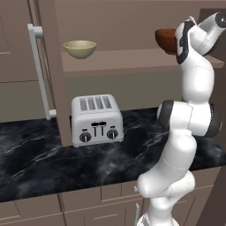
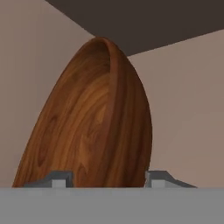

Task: Take the smaller bowl and place it next to the appetizer plate on the dining counter , and place the larger bowl next to the plate with cooked food.

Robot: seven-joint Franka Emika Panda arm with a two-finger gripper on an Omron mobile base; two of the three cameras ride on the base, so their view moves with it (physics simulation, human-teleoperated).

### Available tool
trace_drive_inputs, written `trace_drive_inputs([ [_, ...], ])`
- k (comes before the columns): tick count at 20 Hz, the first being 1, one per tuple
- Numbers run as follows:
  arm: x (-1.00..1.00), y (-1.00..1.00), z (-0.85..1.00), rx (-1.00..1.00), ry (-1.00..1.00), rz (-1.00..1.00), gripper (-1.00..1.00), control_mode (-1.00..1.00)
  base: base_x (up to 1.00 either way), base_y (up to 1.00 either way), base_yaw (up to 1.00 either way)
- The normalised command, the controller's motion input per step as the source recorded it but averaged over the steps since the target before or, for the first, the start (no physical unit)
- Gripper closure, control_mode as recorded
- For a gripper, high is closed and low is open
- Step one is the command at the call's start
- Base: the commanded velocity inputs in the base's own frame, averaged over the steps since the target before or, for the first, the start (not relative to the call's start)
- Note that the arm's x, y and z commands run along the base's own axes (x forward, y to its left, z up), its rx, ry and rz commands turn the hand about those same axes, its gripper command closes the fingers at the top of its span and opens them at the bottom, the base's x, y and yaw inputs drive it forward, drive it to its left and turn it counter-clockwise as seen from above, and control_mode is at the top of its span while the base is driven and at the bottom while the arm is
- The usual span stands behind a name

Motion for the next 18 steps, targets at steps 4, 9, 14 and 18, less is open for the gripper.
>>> trace_drive_inputs([
  [4,-0.29,0.27,0.09,0.09,-0.23,0.00,1.00,-1.00,0.00,0.00,0.00],
  [9,-0.74,0.94,0.40,-0.03,0.00,0.14,1.00,-1.00,0.00,0.00,0.00],
  [14,-1.00,1.00,0.23,-0.13,0.18,0.21,1.00,-1.00,0.00,0.00,0.00],
  [18,-1.00,1.00,-0.03,-0.01,0.02,0.23,1.00,-1.00,0.00,0.00,0.00],
])
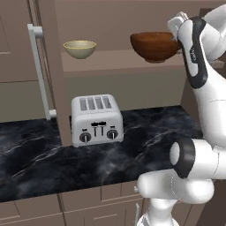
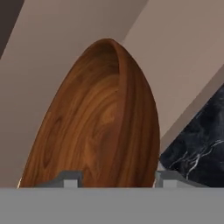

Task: Take the smaller bowl and place it next to the appetizer plate on the dining counter , and place the larger bowl next to the plate with cooked food.

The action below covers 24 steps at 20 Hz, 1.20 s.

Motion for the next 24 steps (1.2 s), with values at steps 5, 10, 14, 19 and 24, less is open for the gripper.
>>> trace_drive_inputs([
  [5,-1.00,1.00,-0.53,0.00,0.00,0.24,1.00,-1.00,0.00,0.00,0.00],
  [10,-1.00,0.86,-1.00,0.04,0.00,0.22,1.00,-1.00,0.00,0.00,0.00],
  [14,-1.00,0.53,-0.99,0.12,0.00,0.19,1.00,-1.00,0.00,0.00,0.00],
  [19,-0.93,-0.08,-0.87,0.02,-0.01,0.03,1.00,-1.00,0.00,0.00,0.00],
  [24,-0.10,-0.36,-0.13,0.00,-0.07,-0.15,1.00,-1.00,0.00,0.00,0.00],
])
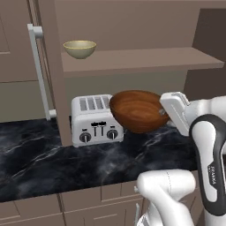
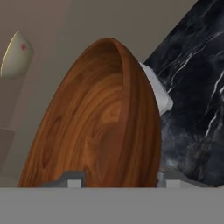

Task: Take the smaller bowl and place it next to the appetizer plate on the dining counter , and place the larger bowl next to the plate with cooked food.

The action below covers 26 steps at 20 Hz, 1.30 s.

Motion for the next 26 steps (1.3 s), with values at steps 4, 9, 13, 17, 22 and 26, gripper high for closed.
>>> trace_drive_inputs([
  [4,0.00,-0.17,0.00,0.00,-0.02,-0.11,1.00,-1.00,0.00,0.00,0.00],
  [9,0.00,0.00,-0.03,-0.01,0.00,-0.03,1.00,1.00,0.00,0.00,0.00],
  [13,0.00,0.00,0.00,0.00,0.00,0.00,1.00,1.00,-0.41,0.00,0.25],
  [17,0.00,0.00,0.00,0.00,0.00,0.00,1.00,1.00,-0.52,0.00,0.51],
  [22,0.00,0.00,0.00,0.00,0.00,0.00,1.00,1.00,-0.15,0.07,0.61],
  [26,0.00,0.00,0.00,0.00,0.00,0.00,1.00,1.00,-0.01,0.14,0.64],
])
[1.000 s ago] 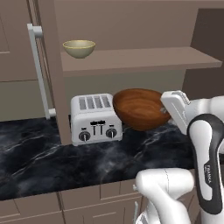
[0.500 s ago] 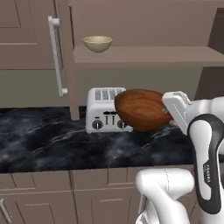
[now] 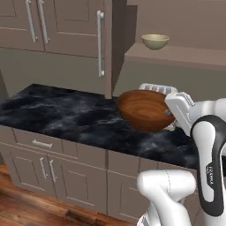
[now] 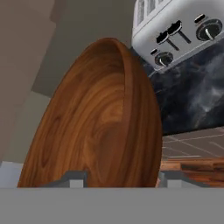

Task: Take the smaller bowl and place it next to the appetizer plate on the dining counter , and place the larger bowl next to the plate with cooked food.

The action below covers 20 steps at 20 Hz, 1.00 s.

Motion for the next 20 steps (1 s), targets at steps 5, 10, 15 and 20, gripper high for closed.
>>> trace_drive_inputs([
  [5,0.00,0.00,0.00,0.00,0.00,0.00,1.00,1.00,0.00,0.21,0.70],
  [10,0.00,0.00,0.00,0.00,0.00,0.00,1.00,1.00,0.00,0.27,0.76],
  [15,0.00,0.00,0.00,0.00,0.00,0.00,1.00,1.00,0.00,0.21,0.80],
  [20,0.00,0.00,0.00,0.00,0.00,0.00,1.00,1.00,0.00,0.11,0.80],
])
